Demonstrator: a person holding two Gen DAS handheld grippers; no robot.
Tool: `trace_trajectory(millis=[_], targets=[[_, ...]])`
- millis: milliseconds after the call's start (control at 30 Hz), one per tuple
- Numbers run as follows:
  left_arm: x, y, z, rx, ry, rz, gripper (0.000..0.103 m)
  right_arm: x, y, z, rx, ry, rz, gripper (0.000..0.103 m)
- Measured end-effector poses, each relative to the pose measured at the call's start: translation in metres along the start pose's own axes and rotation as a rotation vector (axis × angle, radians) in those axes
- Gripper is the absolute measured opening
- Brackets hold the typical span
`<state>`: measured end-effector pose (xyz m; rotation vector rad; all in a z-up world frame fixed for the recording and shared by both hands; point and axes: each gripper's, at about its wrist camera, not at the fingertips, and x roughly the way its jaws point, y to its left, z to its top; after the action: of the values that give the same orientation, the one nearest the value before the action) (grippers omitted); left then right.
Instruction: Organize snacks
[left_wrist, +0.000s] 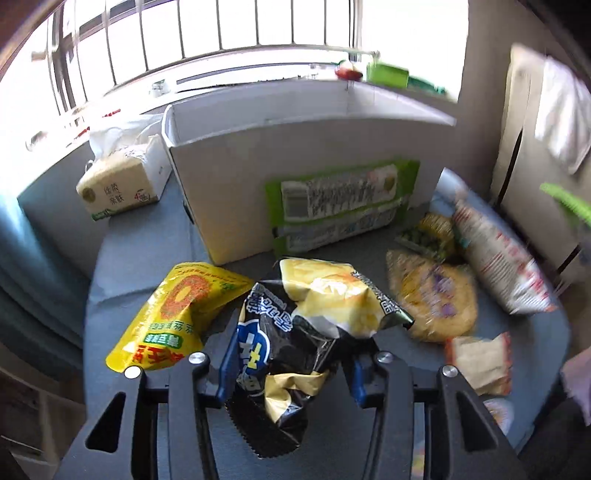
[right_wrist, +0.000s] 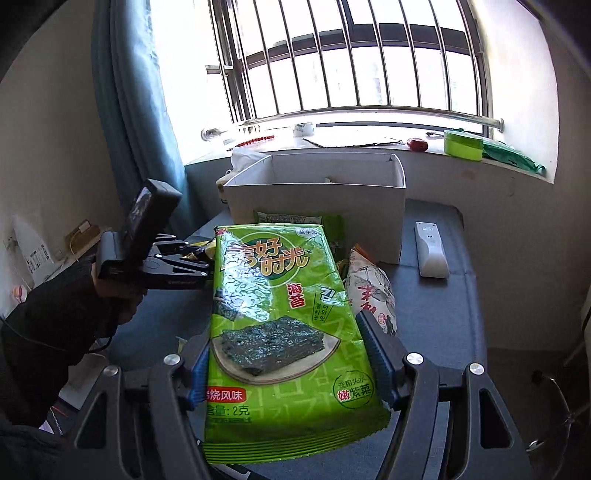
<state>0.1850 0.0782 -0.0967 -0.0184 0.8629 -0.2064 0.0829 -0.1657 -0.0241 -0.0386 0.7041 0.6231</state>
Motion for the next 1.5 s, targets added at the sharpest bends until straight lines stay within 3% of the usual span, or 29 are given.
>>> trace_trajectory(millis=[100,200,400,567,867,933,967,1000,1033,1200,1400,1500], targets=[[-0.034,0.007,0.011,-0.113,-0.118,-0.129,0.051,0.003,-0.006,0.010,0.037,-0.018,0.005,0.074],[-0.060,0.009,0.030,-0.181,-0.207,-0.198,0.051,0.009,-0.013,0.030,0.079,-0.042,0.009,0.074],[-0.072,0.011,0.089,-0.232,-0.329,-0.183,0.051,0.037,-0.032,0.094,0.159,-0.100,0.015,0.074],[-0.039,0.020,0.145,-0.237,-0.272,-0.126,0.051,0.075,-0.056,0.152,0.195,-0.113,-0.062,0.074],[0.009,0.018,0.189,-0.230,-0.193,-0.040,0.054,0.137,-0.080,0.213,0.166,-0.048,-0.117,0.074],[0.014,0.021,0.195,-0.235,-0.180,-0.017,0.064,0.146,-0.083,0.221,0.163,-0.039,-0.119,0.076],[0.017,0.024,0.197,-0.248,-0.166,0.001,0.086,0.150,-0.086,0.224,0.172,-0.032,-0.129,0.080],[0.017,0.028,0.195,-0.272,-0.163,0.021,0.098,0.153,-0.089,0.226,0.186,-0.028,-0.141,0.086],[0.015,0.032,0.193,-0.288,-0.172,0.024,0.103,0.157,-0.092,0.228,0.203,-0.022,-0.147,0.100],[0.001,0.034,0.181,-0.252,-0.182,0.050,0.103,0.155,-0.099,0.223,0.262,-0.020,-0.128,0.103],[-0.030,0.029,0.158,-0.172,-0.234,0.083,0.103,0.135,-0.092,0.210,0.256,-0.037,-0.090,0.103],[-0.051,0.022,0.139,-0.103,-0.259,0.066,0.103,0.114,-0.081,0.198,0.225,-0.060,-0.076,0.103]])
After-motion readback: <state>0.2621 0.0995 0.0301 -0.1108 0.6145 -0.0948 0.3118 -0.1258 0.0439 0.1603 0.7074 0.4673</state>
